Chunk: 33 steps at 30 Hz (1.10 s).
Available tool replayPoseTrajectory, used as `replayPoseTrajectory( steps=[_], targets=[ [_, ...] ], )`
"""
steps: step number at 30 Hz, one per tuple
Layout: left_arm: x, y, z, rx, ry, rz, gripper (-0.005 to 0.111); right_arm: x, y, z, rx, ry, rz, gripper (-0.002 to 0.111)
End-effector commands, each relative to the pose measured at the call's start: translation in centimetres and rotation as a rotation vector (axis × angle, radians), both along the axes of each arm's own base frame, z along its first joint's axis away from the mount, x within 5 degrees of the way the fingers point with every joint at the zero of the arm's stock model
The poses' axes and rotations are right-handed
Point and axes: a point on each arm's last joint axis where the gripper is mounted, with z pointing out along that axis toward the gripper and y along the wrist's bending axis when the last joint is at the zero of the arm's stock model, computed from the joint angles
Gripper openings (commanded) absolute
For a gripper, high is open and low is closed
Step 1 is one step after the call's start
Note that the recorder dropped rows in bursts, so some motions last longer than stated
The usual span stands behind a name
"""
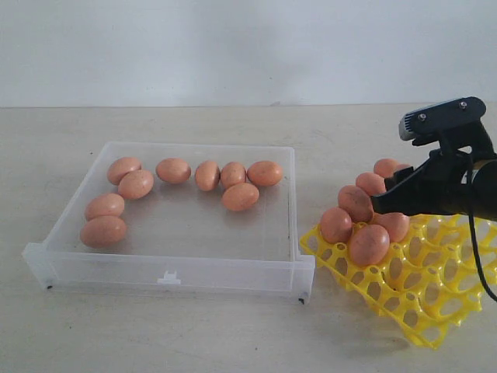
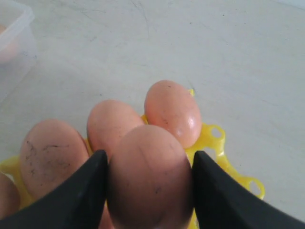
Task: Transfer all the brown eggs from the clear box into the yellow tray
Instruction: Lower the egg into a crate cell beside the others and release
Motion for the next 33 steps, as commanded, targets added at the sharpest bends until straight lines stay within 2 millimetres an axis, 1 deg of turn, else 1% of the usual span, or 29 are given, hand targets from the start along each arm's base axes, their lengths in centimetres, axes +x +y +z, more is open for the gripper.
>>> replayPoseTrajectory(
  steps=[1, 9, 16, 20, 30, 33],
  targets=[
    [0.0, 0.0, -0.1, 0.004, 0.0, 0.001, -0.004, 0.4, -0.4, 0.3, -0.006, -0.029, -0.025, 0.004],
    [0.0, 0.0, -0.1, 0.004, 0.0, 0.001, -0.004, 0.5, -0.4, 0.3, -0.014, -0.036, -0.026, 0.004],
    [0.0, 0.0, -0.1, 0.004, 0.0, 0.001, -0.004, 0.7, -0.4, -0.9, -0.015, 0.006, -0.039, 0.004],
    [0.0, 0.0, -0.1, 0.004, 0.0, 0.001, -0.004, 0.9, -0.4, -0.7, -0.018, -0.021, -0.037, 0.004],
    [0.0, 0.0, -0.1, 0.004, 0.0, 0.001, -0.004, 0.9, -0.4, -0.6, -0.026, -0.025, -0.03, 0.004],
    [0.0, 0.0, -0.1, 0.004, 0.0, 0.001, -0.004, 1.0, -0.4, -1.0, -0.032, -0.014, -0.03, 0.004]
  ],
)
